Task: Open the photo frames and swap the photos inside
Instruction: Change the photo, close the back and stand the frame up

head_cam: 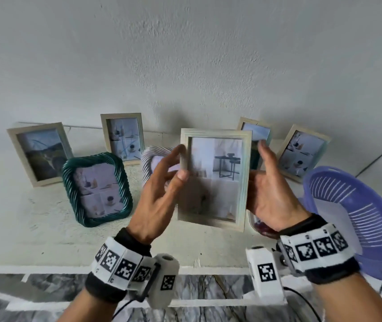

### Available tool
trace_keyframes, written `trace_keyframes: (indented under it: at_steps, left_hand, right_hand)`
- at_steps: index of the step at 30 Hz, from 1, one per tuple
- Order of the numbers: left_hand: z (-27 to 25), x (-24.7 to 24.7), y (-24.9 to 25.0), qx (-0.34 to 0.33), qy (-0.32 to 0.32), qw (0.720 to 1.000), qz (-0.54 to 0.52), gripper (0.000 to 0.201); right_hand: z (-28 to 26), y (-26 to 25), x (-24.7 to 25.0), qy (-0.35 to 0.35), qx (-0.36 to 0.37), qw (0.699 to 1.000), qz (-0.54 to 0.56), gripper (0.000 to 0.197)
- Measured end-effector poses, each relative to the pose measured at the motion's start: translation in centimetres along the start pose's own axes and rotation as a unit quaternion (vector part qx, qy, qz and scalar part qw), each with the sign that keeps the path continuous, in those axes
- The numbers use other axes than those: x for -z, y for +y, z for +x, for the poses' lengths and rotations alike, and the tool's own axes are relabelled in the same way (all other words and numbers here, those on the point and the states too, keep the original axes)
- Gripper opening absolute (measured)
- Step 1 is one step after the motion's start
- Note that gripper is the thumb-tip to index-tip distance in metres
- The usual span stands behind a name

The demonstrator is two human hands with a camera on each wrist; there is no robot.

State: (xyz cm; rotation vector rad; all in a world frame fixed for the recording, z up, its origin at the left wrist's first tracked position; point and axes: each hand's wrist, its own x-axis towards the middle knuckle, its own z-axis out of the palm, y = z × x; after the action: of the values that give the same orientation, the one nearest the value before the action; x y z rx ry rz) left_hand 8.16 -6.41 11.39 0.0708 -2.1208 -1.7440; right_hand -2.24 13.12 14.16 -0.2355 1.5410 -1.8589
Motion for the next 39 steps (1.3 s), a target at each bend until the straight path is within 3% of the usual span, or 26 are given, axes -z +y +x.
trace_keyframes:
  at_steps: [4, 7, 10, 13, 18, 24, 30, 33, 39]
  left_hand:
    - [3.4, 2.3, 1.9, -0.032, -0.029, 0.999, -0.03, 0.085]
    - [6.8, 3.7, 3.2, -0.035, -0.057, 0.997, -0.041, 0.082]
    - [10.9, 4.7, 4.0, -0.034, -0.065, 0.997, -0.025, 0.064]
    - [14.8, 5.4, 4.6, -0.016, -0.049, 0.999, -0.009, 0.055]
    - [20.4, 6.0, 4.8, 0.047, -0.056, 0.996, 0.048, 0.058]
    - [26.2, 6.3, 4.1, 0.14, -0.096, 0.979, 0.114, 0.065]
    - [29.8, 6.2, 0.7, 0.261, -0.172, 0.938, 0.147, 0.082]
    - [30.7, 6.1, -1.2, 0.314, -0.191, 0.92, 0.134, 0.099]
    - [31.7, 5.9, -3.7, 0.362, -0.205, 0.9, 0.13, 0.109]
  right_hand:
    - [2.8, -3.8, -1.0, 0.007, 0.016, 1.0, -0.021, 0.091]
    - [5.5, -6.6, -1.2, 0.029, 0.006, 0.998, -0.048, 0.095]
    - [8.9, -9.4, -1.0, 0.016, -0.007, 0.998, -0.066, 0.1]
    - [12.1, -12.0, -0.4, 0.017, -0.007, 0.998, -0.061, 0.094]
    - [17.2, -14.7, 0.6, -0.006, -0.019, 0.997, -0.077, 0.091]
    - [23.2, -14.3, 2.3, -0.043, -0.059, 0.996, -0.057, 0.081]
    - [27.6, -11.7, 3.7, -0.069, -0.133, 0.987, -0.062, 0.051]
    - [29.1, -10.3, 4.4, -0.063, -0.175, 0.979, -0.078, 0.039]
    - [31.9, -8.8, 5.5, -0.069, -0.227, 0.965, -0.108, 0.042]
